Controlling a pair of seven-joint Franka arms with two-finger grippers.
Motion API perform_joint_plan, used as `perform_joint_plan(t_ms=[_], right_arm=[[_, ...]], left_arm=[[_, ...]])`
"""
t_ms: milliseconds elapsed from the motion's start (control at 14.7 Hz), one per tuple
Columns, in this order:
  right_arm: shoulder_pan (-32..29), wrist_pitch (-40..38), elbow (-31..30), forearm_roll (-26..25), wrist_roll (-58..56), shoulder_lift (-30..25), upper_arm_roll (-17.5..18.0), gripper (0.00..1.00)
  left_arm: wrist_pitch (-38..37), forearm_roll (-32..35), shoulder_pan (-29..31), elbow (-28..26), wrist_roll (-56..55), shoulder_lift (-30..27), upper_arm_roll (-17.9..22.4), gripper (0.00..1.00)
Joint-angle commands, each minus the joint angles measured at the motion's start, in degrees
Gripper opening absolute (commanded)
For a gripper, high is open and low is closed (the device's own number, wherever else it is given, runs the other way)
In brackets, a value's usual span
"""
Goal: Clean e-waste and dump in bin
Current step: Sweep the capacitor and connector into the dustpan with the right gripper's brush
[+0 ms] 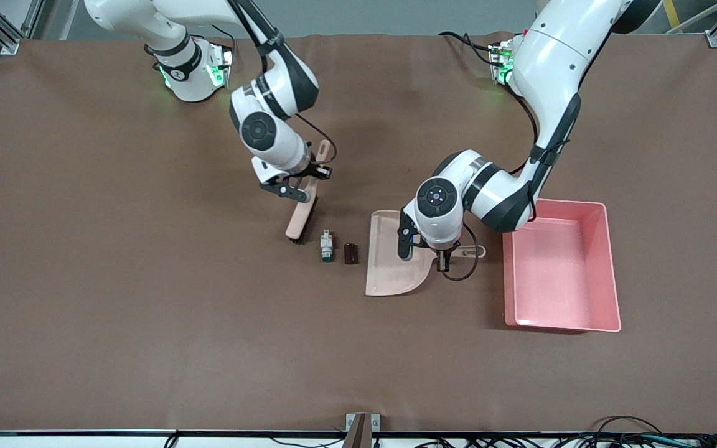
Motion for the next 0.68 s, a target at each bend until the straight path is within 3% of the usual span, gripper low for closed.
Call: perform_joint_plan(t_ms=[0,612], right_arm=[[0.1,-1.8,6.2,1.3,0.8,3.5,-0.7,0.00],[2.2,-6.1,21.1,1.4,5.4,12.9,-0.7,0.00]], left_arm=[[-1.1,0.5,-0.1,1.1,-2.0,0.8,-0.1,0.13],[-1.1,0.9,-0.2,1.2,-2.2,0.8,-0.1,0.13]])
